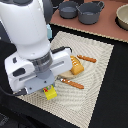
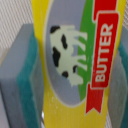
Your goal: Place the bread, butter, and milk from the table onto the serving area.
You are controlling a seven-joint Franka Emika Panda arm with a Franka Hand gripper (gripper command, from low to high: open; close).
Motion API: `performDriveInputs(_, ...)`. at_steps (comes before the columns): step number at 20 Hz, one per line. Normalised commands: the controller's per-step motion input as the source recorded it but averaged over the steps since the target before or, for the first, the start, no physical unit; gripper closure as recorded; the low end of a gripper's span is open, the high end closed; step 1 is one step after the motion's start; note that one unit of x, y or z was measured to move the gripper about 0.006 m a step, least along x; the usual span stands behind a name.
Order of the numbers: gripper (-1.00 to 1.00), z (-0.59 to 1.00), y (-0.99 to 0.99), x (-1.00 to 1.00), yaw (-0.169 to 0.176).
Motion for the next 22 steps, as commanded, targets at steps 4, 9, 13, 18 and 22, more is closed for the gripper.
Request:
performDriveInputs(4,1.00,0.00,-0.22,0.87,-0.056)
performDriveInputs(9,-1.00,0.09,-0.02,0.71,-0.068)
performDriveInputs(13,-1.00,0.92,0.09,0.28,-0.002)
performDriveInputs(18,-1.00,1.00,0.29,0.16,0.030)
performDriveInputs(22,-1.00,1.00,0.33,-0.41,0.024)
